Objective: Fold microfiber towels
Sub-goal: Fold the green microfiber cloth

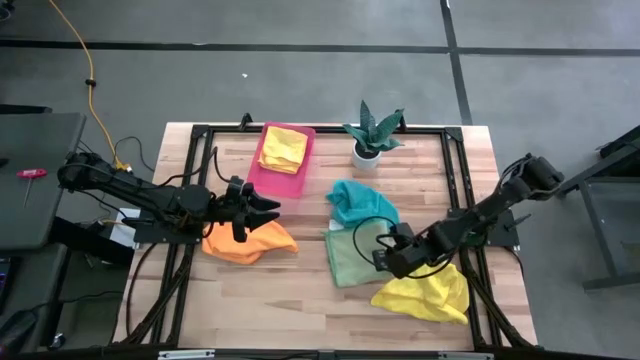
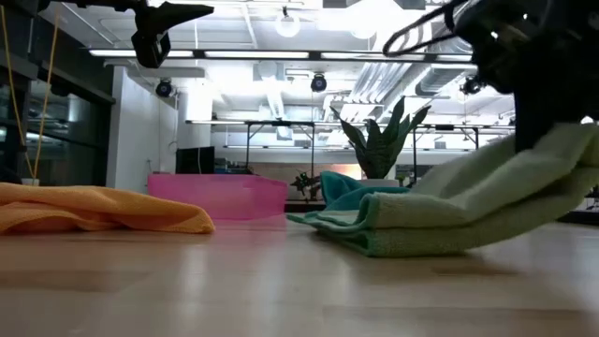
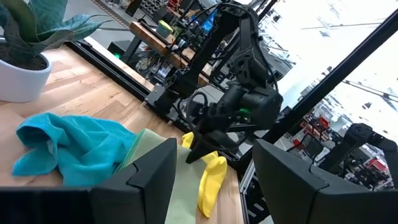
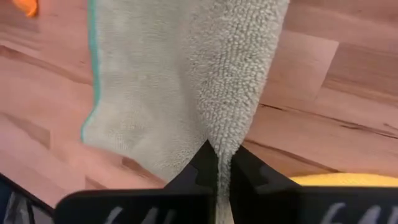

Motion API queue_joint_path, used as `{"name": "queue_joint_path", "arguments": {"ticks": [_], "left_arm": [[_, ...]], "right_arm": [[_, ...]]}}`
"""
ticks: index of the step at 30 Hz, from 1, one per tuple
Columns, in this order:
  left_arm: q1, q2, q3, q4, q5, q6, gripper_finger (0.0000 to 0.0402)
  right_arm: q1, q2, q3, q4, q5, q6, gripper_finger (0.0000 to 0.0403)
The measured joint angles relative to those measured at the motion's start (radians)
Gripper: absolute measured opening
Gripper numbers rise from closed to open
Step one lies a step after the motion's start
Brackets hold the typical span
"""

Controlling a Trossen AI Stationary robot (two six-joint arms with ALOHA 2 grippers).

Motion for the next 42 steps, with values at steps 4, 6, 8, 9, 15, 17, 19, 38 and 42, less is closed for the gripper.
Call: {"name": "queue_joint_path", "arguments": {"ticks": [4, 6, 8, 9, 15, 17, 19, 38, 42], "left_arm": [[0.000, 0.000, 0.000, 0.000, 0.000, 0.000, 0.0200], [0.000, 0.000, 0.000, 0.000, 0.000, 0.000, 0.0200], [0.000, 0.000, 0.000, 0.000, 0.000, 0.000, 0.0200], [0.000, 0.000, 0.000, -0.001, 0.000, 0.000, 0.0200], [0.000, 0.000, 0.000, -0.028, 0.000, 0.000, 0.0200], [0.000, 0.000, 0.000, -0.037, 0.000, 0.000, 0.0200], [0.000, 0.000, 0.000, -0.039, 0.000, -0.004, 0.0200], [0.000, 0.000, 0.000, -0.045, -0.003, -0.008, 0.0200], [0.000, 0.000, 0.000, -0.045, -0.002, -0.002, 0.0200]], "right_arm": [[-0.017, 0.016, 0.038, -0.006, -0.001, -0.043, 0.0002], [-0.025, 0.035, 0.056, 0.003, 0.000, -0.072, 0.0001], [-0.032, 0.059, 0.074, 0.003, -0.008, -0.104, 0.0001], [-0.035, 0.074, 0.084, 0.009, -0.013, -0.122, 0.0001], [-0.043, 0.163, 0.151, 0.048, -0.015, -0.265, 0.0001], [-0.043, 0.191, 0.180, 0.067, -0.015, -0.315, 0.0001], [-0.044, 0.217, 0.202, 0.069, -0.014, -0.336, 0.0000], [-0.115, 0.313, 0.241, 0.277, -0.010, -0.300, 0.0000], [-0.124, 0.319, 0.241, 0.319, -0.016, -0.291, 0.0000]]}}
